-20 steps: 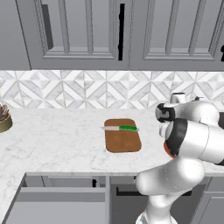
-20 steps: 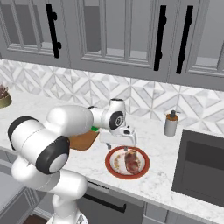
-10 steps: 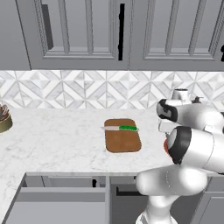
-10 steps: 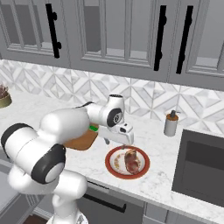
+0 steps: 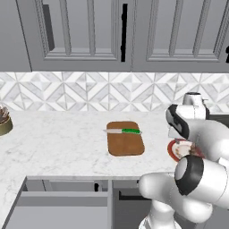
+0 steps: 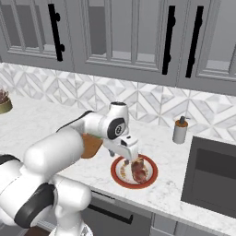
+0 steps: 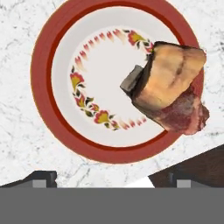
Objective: Pick up the knife from the drawer and place it on the cutting board. Then place the meat from the plate to the cutting board.
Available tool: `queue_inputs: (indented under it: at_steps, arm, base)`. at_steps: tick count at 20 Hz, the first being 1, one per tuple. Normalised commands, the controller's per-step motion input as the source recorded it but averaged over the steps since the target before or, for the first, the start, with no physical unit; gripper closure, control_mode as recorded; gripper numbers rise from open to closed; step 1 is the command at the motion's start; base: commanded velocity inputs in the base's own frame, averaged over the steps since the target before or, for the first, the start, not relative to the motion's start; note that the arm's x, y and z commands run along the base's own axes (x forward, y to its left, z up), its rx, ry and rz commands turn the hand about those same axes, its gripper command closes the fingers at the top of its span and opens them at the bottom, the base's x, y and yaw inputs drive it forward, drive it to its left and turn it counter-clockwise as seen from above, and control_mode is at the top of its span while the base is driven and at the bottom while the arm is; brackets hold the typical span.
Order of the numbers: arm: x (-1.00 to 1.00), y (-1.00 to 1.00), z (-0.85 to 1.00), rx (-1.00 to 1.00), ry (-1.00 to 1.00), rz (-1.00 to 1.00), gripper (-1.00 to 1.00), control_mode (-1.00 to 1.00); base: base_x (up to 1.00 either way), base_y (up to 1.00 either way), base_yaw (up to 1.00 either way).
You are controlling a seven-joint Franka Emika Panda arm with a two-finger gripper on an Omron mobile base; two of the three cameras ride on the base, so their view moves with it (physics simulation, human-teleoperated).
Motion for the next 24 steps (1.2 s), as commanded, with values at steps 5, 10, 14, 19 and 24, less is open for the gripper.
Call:
queue_inputs:
  at_steps: [5, 10, 14, 19, 24]
  arm:
    - [-0.07, -0.35, 0.08, -0.02, -0.03, -0.11, -1.0, -1.0]
    - [0.01, -0.39, 0.0, 0.0, -0.03, -0.09, -1.0, -1.0]
    - [0.13, -0.36, 0.0, 0.0, 0.0, -0.07, -1.0, -1.0]
    - [0.16, -0.14, 0.0, 0.0, 0.0, -0.03, -1.0, -1.0]
    - [0.18, 0.0, 0.0, 0.0, 0.0, -0.02, -1.0, -1.0]
  base:
    - [0.0, 0.0, 0.0]
    - [0.0, 0.0, 0.0]
    - [0.0, 0.0, 0.0]
    - [0.0, 0.0, 0.0]
    - [0.0, 0.0, 0.0]
